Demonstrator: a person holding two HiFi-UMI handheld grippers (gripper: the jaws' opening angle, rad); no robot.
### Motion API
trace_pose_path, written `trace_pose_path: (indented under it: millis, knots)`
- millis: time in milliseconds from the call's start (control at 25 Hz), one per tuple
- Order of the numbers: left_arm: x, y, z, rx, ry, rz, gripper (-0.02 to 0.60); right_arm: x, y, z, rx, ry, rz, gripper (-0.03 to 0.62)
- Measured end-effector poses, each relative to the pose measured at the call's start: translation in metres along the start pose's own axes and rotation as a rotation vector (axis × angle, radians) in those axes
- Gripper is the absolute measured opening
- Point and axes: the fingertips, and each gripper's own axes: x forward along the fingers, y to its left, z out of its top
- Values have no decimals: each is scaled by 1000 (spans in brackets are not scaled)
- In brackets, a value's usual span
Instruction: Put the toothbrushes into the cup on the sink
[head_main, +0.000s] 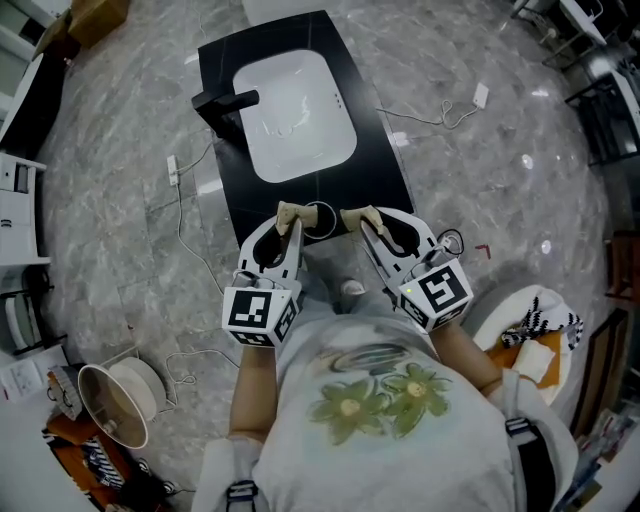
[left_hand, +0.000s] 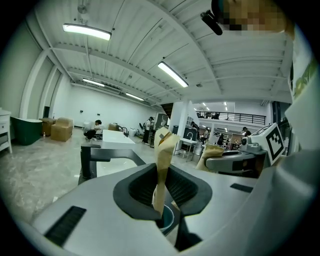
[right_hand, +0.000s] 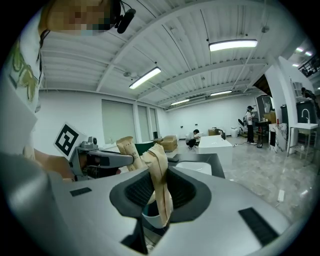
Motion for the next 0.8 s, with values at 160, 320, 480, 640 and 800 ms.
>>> trace_pose_path:
  millis: [160,320,480,640,800]
  knots:
    - [6,3,-1,2,16,-13,63,4,-5,4,5,-9,-14,89]
    - [8,7,-4,8,33,-19,63,5,-7,4,6,-6,-22,90]
    - [7,10,-8,2,48,-18,63,6,-5,5,15,-2,-19,90]
    - [5,14,-14,-1,62,-15,63,7,-4,6,22,-5,-20,89]
    - [5,16,-18,-4,73,-13,63,7,-3,6,18,-4,-22,89]
